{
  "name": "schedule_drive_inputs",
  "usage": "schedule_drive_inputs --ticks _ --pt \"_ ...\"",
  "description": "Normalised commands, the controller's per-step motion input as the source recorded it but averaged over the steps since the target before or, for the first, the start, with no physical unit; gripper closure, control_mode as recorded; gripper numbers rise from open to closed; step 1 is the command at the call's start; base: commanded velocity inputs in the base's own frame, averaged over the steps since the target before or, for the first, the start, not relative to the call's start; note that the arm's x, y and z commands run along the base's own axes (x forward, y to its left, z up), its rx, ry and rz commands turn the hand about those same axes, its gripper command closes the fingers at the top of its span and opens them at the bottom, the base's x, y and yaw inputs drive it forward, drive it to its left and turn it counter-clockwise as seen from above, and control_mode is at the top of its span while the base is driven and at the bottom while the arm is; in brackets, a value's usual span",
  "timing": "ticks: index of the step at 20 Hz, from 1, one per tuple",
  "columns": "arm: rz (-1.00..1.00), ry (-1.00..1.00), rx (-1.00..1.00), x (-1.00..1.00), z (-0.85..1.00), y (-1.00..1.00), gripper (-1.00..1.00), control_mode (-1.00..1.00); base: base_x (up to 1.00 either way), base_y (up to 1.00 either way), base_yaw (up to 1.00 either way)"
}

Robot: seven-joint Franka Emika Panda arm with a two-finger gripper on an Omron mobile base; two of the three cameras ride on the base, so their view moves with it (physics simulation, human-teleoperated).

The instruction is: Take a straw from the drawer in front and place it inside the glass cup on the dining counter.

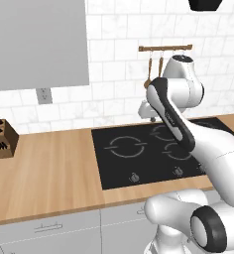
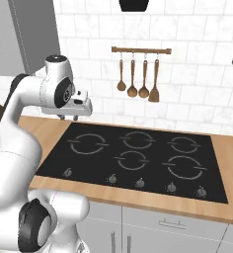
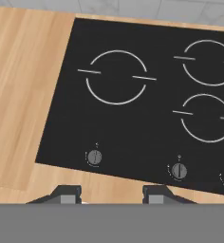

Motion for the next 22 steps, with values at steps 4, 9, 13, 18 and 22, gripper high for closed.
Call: schedule_drive_inputs --ticks 4,9,13,18,22 --pt "0.00 -0.01 0.00 -0.09 -0.01 -0.01 -1.00 -1.00 0.00 0.00 0.00" --pt "0.00 -0.01 0.00 -0.45 -0.30 -0.01 -1.00 -1.00 0.00 0.00 0.00" --pt "0.00 0.00 0.00 -0.45 -0.49 0.00 -1.00 -1.00 0.00 0.00 0.00" --pt "0.00 0.00 0.00 -0.34 -0.59 0.00 -1.00 -1.00 0.00 0.00 0.00" --pt "-0.02 0.00 0.01 -0.25 -0.53 0.00 -1.00 -1.00 0.00 0.00 0.00"
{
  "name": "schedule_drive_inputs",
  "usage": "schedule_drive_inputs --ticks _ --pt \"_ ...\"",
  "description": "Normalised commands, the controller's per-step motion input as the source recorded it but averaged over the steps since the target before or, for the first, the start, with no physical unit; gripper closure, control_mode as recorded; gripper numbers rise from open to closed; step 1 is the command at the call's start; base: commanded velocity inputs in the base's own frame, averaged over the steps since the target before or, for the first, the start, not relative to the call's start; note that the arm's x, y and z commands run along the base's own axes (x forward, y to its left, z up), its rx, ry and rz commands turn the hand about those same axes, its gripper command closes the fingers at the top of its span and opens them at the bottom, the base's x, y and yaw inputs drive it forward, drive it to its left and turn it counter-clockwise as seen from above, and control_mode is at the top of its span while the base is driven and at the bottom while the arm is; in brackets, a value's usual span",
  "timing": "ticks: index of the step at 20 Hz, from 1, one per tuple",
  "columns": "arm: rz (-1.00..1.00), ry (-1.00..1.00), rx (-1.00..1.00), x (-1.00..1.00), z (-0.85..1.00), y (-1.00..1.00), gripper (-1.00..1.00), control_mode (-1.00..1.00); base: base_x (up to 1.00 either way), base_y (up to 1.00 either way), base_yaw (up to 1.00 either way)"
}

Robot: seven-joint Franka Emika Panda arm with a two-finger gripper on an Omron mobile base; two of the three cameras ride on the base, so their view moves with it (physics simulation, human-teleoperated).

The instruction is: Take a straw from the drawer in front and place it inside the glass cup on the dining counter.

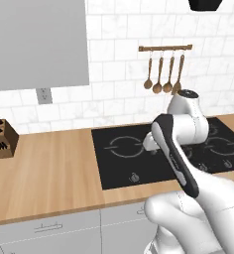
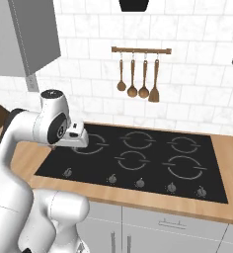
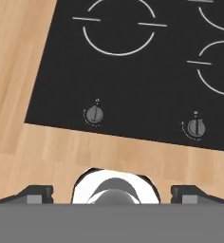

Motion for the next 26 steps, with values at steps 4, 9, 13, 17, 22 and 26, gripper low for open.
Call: schedule_drive_inputs --ticks 4,9,13,17,22,26 --pt "-0.06 -0.03 0.03 -0.25 -0.30 0.00 -1.00 -1.00 0.00 0.00 0.00" --pt "-0.10 -0.06 0.02 -0.21 -0.02 0.00 -1.00 1.00 -0.06 0.00 -0.03" --pt "0.00 0.00 0.00 0.00 0.00 0.00 -1.00 1.00 -0.32 0.11 -0.21" --pt "0.00 0.00 0.00 0.00 0.00 0.00 -1.00 1.00 -0.33 0.31 -0.28" --pt "0.00 0.00 0.00 0.00 0.00 0.00 -1.00 1.00 -0.39 0.51 -0.26" --pt "0.00 0.00 0.00 0.00 0.00 0.00 -1.00 1.00 -0.46 0.46 -0.27"
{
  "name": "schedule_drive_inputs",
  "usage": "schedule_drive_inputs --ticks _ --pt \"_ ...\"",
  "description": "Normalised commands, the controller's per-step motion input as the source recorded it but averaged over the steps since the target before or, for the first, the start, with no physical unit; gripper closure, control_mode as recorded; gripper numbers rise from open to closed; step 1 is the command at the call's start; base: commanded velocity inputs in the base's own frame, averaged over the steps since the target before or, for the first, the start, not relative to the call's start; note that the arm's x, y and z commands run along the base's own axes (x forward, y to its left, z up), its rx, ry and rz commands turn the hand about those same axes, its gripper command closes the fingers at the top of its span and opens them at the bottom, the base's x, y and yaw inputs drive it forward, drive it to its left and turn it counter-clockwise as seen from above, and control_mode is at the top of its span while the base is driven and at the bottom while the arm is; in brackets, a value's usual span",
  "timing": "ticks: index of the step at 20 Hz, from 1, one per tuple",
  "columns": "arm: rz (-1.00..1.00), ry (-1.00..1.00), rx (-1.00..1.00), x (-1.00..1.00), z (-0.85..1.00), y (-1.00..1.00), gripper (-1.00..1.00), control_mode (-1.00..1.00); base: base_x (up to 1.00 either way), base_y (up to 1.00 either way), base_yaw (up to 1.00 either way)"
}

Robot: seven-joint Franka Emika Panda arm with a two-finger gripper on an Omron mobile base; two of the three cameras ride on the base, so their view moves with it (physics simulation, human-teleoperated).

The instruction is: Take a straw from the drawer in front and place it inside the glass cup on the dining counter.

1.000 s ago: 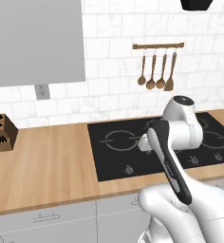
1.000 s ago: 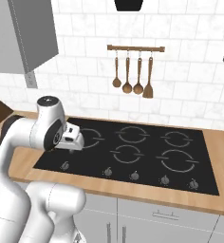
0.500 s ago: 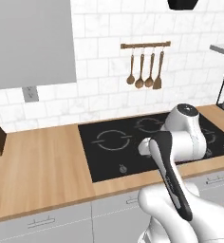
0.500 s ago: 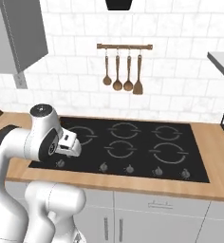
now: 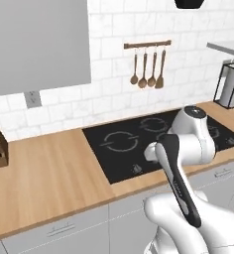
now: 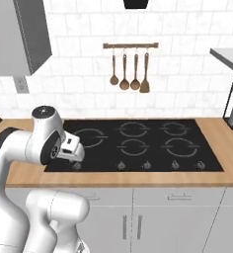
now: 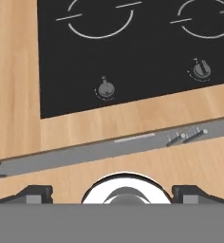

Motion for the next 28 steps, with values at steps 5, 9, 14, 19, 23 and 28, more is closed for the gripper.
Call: schedule_drive_inputs --ticks 5,9,14,19,23,28 --pt "0.00 0.00 0.00 0.00 0.00 0.00 -1.00 1.00 -0.59 0.27 -0.38" --pt "0.00 0.00 0.00 0.00 0.00 0.00 -1.00 1.00 -0.59 0.38 -0.41" --pt "0.00 0.00 0.00 0.00 0.00 0.00 -1.00 1.00 -0.43 0.59 -0.38" --pt "0.00 0.00 0.00 0.00 0.00 0.00 -1.00 1.00 -0.33 0.47 -0.38" --pt "0.00 0.00 0.00 0.00 0.00 0.00 -1.00 1.00 -0.25 0.53 -0.38" --pt "0.00 0.00 0.00 0.00 0.00 0.00 -1.00 1.00 -0.21 0.55 -0.38"
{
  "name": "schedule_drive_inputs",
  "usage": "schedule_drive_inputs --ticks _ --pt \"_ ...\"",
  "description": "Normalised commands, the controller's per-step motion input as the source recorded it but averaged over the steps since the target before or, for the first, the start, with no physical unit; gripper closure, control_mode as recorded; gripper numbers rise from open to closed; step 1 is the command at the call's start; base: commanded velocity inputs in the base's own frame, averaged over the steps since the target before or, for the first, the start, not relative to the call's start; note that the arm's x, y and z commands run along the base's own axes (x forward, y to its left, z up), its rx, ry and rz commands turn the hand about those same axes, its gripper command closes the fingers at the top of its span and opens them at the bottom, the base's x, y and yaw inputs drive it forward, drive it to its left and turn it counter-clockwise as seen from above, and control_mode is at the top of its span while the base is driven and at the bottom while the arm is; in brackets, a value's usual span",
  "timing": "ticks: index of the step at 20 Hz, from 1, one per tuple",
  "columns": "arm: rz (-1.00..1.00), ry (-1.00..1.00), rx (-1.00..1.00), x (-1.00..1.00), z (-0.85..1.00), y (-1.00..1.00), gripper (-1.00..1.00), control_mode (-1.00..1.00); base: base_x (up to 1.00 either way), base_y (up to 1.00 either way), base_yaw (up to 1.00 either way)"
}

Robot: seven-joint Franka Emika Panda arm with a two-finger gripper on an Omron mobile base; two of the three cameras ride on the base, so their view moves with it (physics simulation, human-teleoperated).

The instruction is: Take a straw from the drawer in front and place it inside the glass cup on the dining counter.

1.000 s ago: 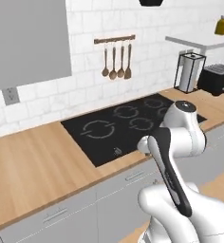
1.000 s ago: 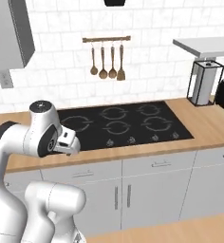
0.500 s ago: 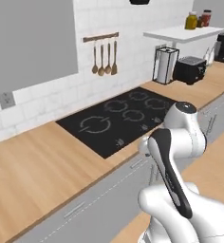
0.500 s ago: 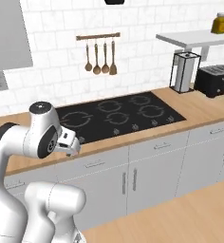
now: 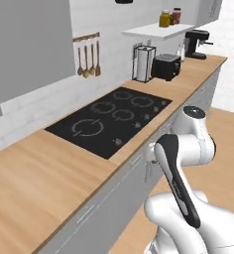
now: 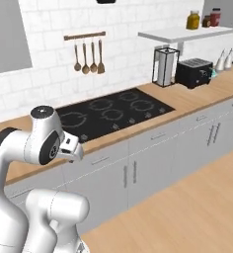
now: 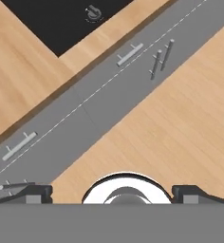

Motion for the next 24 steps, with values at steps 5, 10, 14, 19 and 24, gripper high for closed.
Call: schedule_drive_inputs --ticks 5,10,14,19,24 --pt "0.00 0.00 0.00 0.00 0.00 0.00 -1.00 1.00 -0.10 0.51 -0.38" --pt "0.00 0.00 0.00 0.00 0.00 0.00 -1.00 1.00 0.00 0.54 -0.44" --pt "0.00 0.00 0.00 0.00 0.00 0.00 -1.00 1.00 0.00 0.43 -0.49" --pt "-0.07 0.00 0.01 0.00 0.00 0.02 -1.00 -1.00 -0.02 0.22 -0.36" --pt "-0.11 0.00 0.09 0.17 -0.03 0.00 -1.00 -1.00 0.00 0.00 0.00"
